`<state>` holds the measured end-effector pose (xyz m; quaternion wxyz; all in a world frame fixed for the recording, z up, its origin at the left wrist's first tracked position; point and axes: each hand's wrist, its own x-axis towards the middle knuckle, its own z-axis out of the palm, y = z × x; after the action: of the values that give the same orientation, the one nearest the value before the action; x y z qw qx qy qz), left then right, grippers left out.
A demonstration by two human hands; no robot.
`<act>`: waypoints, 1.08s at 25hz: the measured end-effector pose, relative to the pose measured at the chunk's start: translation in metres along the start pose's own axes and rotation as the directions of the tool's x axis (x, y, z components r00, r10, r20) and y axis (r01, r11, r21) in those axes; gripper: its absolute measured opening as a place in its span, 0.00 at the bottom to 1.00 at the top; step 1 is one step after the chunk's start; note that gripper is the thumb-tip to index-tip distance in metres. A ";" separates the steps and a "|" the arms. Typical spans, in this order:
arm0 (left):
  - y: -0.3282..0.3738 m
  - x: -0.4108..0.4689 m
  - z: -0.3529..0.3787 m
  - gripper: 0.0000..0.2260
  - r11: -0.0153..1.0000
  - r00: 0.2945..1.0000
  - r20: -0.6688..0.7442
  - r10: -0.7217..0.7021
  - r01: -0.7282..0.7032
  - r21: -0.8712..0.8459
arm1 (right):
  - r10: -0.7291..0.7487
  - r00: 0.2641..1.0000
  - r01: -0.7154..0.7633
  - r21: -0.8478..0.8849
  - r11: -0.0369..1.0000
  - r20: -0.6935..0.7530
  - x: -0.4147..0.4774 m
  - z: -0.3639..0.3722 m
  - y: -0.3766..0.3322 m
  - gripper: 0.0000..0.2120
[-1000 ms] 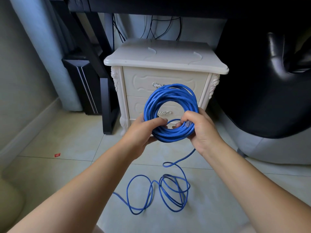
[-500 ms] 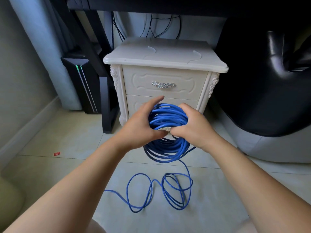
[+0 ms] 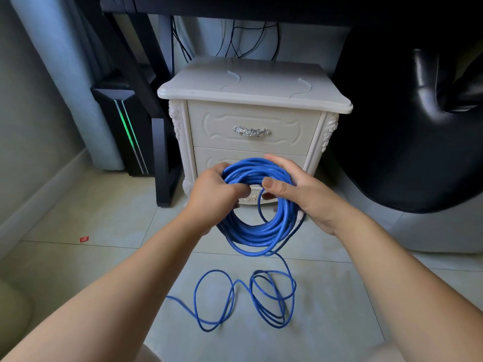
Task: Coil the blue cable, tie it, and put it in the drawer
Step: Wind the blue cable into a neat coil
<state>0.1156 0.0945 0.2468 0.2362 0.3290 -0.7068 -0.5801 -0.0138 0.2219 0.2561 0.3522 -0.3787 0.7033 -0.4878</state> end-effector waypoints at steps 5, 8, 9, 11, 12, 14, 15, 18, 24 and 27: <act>0.000 0.002 -0.003 0.07 0.973 0.986 -0.091 -0.143 0.123 -0.197 | 0.042 0.998 -0.048 0.126 0.991 0.050 -0.004 0.002 0.006 0.45; 0.000 0.003 -0.002 0.06 0.947 0.969 -0.141 -0.203 0.158 -0.280 | 0.031 0.998 -0.041 0.176 0.984 0.062 -0.005 0.003 0.007 0.53; 0.001 0.003 -0.002 0.05 0.945 0.965 -0.157 -0.208 0.156 -0.288 | 0.032 0.997 -0.043 0.177 0.983 0.064 -0.005 0.004 0.009 0.55; 0.001 0.003 -0.002 0.05 0.942 0.960 -0.183 -0.211 0.150 -0.299 | 0.048 0.998 -0.055 0.153 0.987 0.049 -0.005 0.009 0.011 0.57; 0.001 0.002 -0.002 0.05 0.939 0.957 -0.193 -0.215 0.148 -0.310 | 0.061 0.998 -0.062 0.157 0.986 0.013 -0.004 0.012 0.012 0.54; 0.000 0.001 -0.001 0.05 0.921 0.950 -0.204 -0.237 0.153 -0.357 | 0.081 0.992 -0.057 0.218 0.974 -0.102 0.001 0.016 0.016 0.41; 0.000 0.000 -0.001 0.06 0.909 0.947 -0.203 -0.248 0.155 -0.386 | 0.086 0.986 -0.046 0.258 0.965 -0.145 0.004 0.018 0.017 0.32; 0.000 -0.002 0.000 0.07 0.876 0.956 -0.144 -0.255 0.165 -0.452 | 0.091 0.971 -0.015 0.324 0.946 -0.221 0.007 0.020 0.015 0.13; -0.009 -0.002 -0.001 0.17 0.968 0.979 0.111 -0.170 0.187 -0.167 | 0.112 0.889 -0.037 0.175 0.984 -0.444 0.010 0.022 0.022 0.16; -0.007 -0.003 -0.006 0.30 0.993 0.972 0.204 -0.119 0.116 0.024 | 0.017 0.862 -0.014 0.010 1.000 -0.506 0.010 0.017 0.022 0.14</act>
<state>0.1234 0.0918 0.2418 0.1253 0.3102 -0.7100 -0.6197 -0.0081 0.2114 0.2294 0.1605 -0.2306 0.7725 -0.5695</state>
